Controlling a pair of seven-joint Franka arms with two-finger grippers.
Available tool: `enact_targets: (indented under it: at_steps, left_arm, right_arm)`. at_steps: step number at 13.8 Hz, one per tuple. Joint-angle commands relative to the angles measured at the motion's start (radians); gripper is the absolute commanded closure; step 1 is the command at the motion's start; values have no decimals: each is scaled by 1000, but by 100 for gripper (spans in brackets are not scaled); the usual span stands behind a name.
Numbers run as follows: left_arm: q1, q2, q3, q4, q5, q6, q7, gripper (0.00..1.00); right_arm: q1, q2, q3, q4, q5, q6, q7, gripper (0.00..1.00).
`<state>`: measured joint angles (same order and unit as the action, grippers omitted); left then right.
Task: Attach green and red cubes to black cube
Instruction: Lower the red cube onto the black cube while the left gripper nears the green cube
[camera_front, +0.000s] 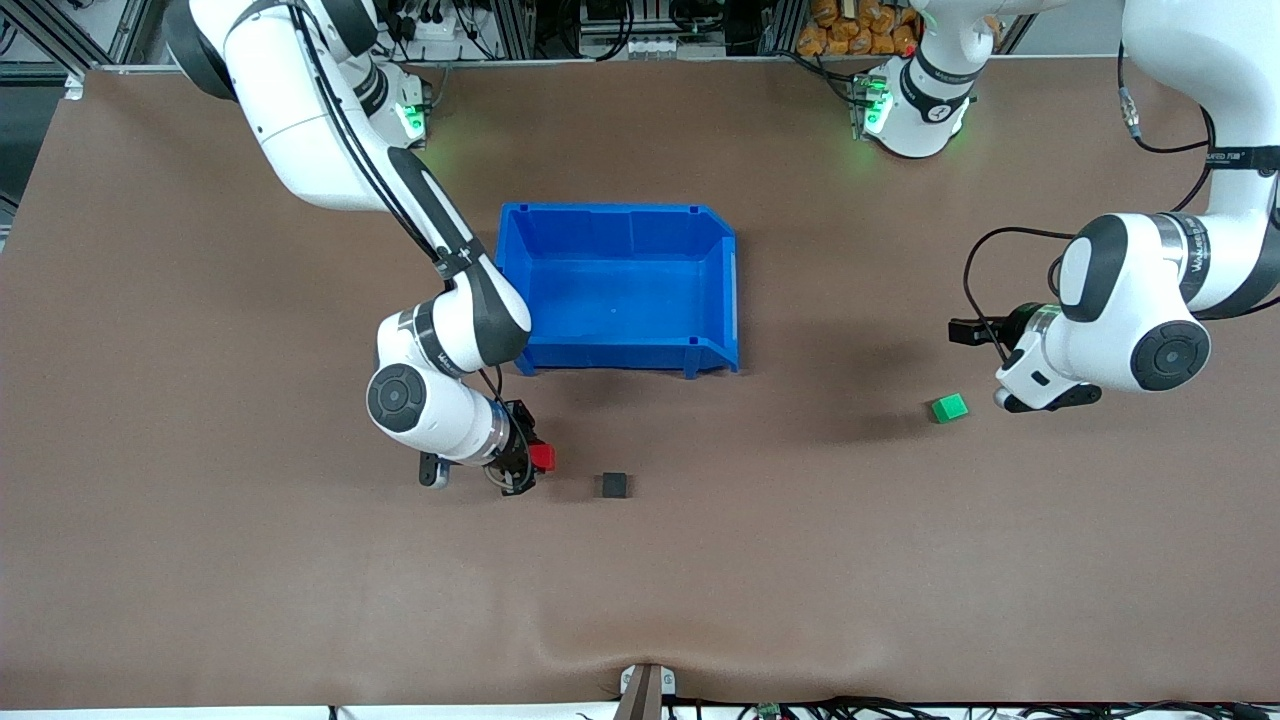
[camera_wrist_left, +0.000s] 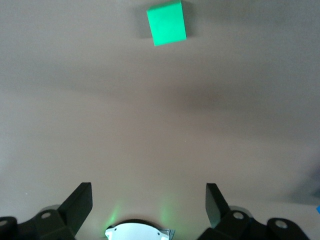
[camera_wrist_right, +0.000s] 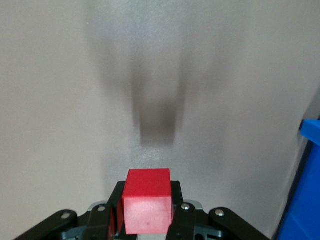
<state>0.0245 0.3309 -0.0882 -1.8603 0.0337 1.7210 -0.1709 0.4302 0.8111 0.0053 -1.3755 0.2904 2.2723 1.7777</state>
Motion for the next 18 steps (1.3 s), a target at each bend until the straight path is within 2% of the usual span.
enact_targets:
  at_steps: [1, 9, 18]
  left_arm:
    - [14, 14, -5, 9, -9, 14, -13, 0]
    - [14, 30, -5, 6, -9, 97, -12, 0]
    - [14, 54, -5, 6, -8, 164, -10, 0]
  right_arm:
    - [19, 40, -10, 64, 7, 0, 20, 100]
    - [24, 94, -8, 111, 9, 61, 35, 100]
    - [44, 161, -10, 190, 9, 67, 75, 100]
